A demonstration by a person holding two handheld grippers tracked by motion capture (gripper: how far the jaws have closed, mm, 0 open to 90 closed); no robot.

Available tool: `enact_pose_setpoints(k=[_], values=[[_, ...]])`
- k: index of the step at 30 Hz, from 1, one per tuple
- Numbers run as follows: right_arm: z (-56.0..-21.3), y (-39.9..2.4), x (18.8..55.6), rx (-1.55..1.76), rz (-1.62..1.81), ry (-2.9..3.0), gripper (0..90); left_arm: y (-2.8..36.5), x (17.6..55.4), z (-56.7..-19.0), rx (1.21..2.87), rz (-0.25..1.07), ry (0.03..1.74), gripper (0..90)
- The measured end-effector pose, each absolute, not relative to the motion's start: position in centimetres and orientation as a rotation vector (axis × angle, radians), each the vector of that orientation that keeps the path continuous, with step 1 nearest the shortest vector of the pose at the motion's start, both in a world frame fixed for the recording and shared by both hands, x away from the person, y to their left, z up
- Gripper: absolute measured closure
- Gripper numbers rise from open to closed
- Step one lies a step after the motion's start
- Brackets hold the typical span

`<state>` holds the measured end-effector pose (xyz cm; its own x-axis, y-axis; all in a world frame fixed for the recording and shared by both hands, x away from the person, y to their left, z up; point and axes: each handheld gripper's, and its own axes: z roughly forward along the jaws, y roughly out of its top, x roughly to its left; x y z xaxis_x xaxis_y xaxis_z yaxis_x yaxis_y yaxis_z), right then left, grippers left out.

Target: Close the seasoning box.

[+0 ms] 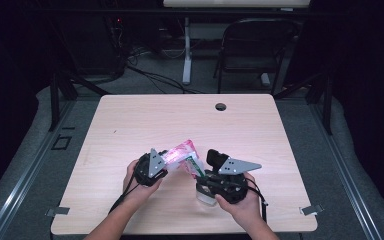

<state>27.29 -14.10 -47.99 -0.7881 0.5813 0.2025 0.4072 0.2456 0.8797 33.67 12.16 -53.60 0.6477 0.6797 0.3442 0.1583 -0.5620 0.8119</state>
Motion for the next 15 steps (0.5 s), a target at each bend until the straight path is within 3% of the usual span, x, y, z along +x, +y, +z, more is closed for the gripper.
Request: enact_pose_setpoints(k=[15], values=[[-48.9,-15.2,27.2,1.003,1.506,2.35,90.0,11.3,33.9,-53.1,2.059,0.897,0.623,65.1]])
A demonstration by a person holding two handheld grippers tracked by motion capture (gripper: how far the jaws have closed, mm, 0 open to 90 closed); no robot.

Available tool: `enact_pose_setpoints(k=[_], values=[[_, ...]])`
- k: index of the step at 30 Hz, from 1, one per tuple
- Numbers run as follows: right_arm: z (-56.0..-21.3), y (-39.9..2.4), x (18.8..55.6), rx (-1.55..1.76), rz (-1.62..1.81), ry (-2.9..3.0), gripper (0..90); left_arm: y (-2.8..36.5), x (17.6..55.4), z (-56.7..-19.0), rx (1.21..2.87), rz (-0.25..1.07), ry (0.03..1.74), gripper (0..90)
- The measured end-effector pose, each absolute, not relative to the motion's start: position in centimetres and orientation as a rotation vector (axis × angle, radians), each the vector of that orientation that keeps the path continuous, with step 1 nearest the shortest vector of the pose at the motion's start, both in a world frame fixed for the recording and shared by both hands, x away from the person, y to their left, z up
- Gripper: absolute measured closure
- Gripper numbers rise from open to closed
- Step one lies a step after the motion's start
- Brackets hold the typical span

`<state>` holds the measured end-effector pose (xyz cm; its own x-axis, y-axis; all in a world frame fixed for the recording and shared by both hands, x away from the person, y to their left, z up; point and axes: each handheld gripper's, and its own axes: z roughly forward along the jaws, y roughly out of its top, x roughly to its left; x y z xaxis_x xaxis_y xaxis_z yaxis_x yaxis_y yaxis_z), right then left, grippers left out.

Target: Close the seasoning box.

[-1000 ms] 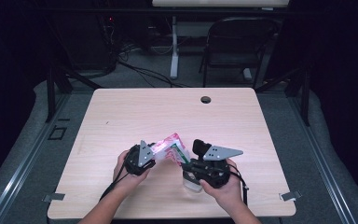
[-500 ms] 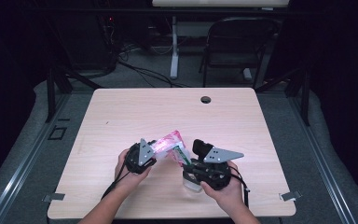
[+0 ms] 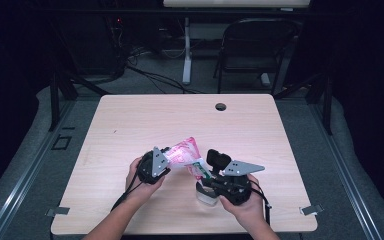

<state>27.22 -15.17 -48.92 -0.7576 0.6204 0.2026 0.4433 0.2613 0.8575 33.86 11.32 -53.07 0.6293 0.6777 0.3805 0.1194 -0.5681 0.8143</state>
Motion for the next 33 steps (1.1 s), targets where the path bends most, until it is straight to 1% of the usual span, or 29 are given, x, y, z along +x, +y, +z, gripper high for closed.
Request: enact_pose_setpoints(k=[22,33], values=[[-49.9,-15.8,27.8,1.054,1.443,2.357,90.0,10.8,33.7,-52.7,2.064,0.971,0.598,65.2],[-50.2,-16.0,27.7,1.066,1.433,2.36,90.0,10.4,33.2,-52.4,2.052,1.059,0.56,65.2]])
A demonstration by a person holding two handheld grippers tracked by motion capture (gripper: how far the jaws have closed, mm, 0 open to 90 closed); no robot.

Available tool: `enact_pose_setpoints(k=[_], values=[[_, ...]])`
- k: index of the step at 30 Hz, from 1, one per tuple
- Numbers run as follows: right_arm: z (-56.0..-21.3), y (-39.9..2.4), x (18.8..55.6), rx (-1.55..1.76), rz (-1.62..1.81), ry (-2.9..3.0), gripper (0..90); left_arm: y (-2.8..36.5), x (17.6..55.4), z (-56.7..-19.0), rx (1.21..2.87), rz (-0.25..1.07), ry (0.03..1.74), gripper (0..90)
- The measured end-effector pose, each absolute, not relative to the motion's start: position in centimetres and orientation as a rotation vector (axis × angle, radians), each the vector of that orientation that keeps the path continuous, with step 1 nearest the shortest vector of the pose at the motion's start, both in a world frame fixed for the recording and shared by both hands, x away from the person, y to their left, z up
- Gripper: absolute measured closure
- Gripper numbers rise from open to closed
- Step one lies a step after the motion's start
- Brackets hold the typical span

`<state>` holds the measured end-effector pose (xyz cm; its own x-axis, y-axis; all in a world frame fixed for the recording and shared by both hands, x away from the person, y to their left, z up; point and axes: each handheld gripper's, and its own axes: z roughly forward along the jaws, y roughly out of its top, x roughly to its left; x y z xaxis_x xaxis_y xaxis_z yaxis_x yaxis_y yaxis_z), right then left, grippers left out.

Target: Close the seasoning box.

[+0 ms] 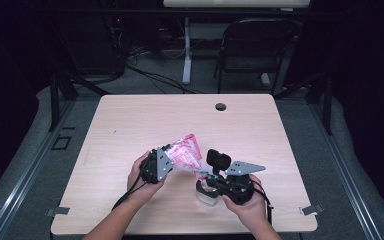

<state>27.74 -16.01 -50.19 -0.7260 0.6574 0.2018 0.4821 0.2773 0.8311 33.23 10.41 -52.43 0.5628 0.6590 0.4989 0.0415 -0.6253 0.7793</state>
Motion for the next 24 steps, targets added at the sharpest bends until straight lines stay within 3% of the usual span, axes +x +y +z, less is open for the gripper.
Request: enact_pose_setpoints(k=[11,24], values=[[-50.44,-16.17,27.55,1.063,1.436,2.366,90.0,9.99,32.54,-51.77,2.059,1.176,0.482,65.3],[-50.09,-16.61,27.66,1.08,1.437,2.379,88.1,10.0,32.63,-51.53,2.072,1.181,0.48,65.5]])
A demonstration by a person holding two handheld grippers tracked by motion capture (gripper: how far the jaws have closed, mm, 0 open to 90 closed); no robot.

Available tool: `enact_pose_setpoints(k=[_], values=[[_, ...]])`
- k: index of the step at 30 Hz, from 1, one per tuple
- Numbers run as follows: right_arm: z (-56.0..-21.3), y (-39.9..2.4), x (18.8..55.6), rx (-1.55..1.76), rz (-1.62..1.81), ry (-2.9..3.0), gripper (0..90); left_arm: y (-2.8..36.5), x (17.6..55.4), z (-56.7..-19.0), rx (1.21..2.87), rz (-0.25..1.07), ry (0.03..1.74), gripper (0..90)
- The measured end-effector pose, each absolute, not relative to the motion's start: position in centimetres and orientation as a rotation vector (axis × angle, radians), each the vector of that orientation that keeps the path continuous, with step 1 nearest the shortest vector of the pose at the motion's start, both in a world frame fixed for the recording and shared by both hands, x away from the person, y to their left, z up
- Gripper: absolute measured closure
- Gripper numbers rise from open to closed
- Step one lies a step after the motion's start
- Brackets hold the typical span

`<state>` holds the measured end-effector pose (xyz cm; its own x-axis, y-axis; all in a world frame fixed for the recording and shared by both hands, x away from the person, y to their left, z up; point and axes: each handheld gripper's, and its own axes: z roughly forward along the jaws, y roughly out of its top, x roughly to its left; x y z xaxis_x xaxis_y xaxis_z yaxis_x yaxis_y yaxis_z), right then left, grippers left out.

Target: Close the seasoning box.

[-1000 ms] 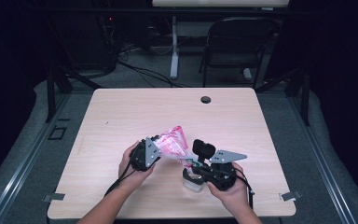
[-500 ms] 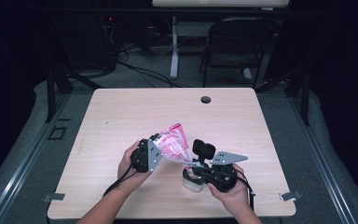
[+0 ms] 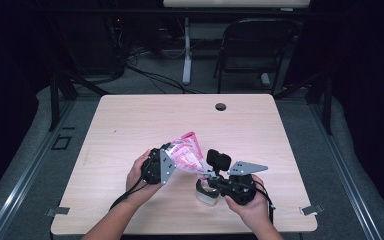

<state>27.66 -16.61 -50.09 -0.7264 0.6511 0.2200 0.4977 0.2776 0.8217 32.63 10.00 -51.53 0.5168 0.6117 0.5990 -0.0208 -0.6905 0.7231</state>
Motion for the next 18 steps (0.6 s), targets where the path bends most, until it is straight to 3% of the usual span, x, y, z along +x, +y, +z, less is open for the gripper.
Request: enact_pose_setpoints(k=[13,18], values=[[-49.3,-17.4,26.8,1.06,1.431,2.365,75.0,9.5,32.4,-51.9,2.086,1.211,0.44,65.6],[-49.1,-17.5,26.4,1.046,1.442,2.354,74.5,9.5,32.4,-51.8,2.09,1.213,0.44,65.6]])
